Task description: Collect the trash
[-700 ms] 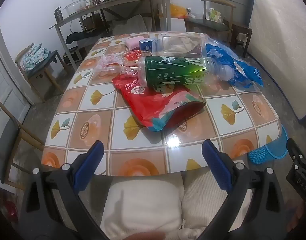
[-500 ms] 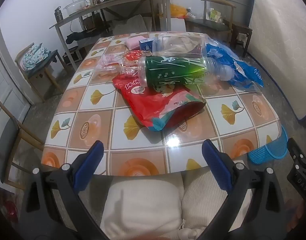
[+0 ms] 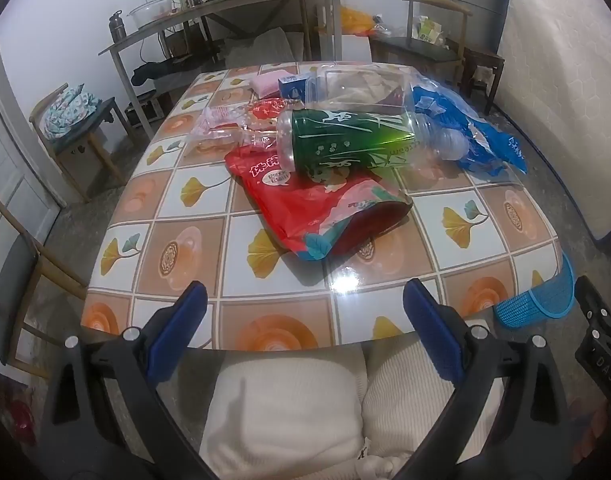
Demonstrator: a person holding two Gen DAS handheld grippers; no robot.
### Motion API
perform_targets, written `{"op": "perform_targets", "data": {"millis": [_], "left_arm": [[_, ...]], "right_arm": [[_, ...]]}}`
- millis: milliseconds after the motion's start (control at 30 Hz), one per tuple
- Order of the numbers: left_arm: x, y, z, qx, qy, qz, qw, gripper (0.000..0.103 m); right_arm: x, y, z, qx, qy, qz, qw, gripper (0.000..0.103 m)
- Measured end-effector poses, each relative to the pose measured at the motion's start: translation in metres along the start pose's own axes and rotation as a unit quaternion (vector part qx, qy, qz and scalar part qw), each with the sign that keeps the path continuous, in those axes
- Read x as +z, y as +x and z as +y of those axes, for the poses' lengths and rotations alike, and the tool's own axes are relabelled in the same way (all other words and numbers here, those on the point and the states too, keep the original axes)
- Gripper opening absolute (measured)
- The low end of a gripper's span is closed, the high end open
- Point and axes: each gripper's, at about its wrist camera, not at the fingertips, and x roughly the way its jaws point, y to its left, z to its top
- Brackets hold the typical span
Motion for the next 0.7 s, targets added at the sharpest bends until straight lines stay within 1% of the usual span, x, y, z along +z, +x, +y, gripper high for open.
{"op": "perform_targets", "data": {"millis": [700], "left_arm": [[-0.0006, -0.0005, -0.0004, -0.001, -0.002, 0.003, 1.0, 0.094]], "right_arm": [[0.0008, -0.0018, 0.0028, -0.001, -0.001, -0.001, 1.0, 0.097]]}}
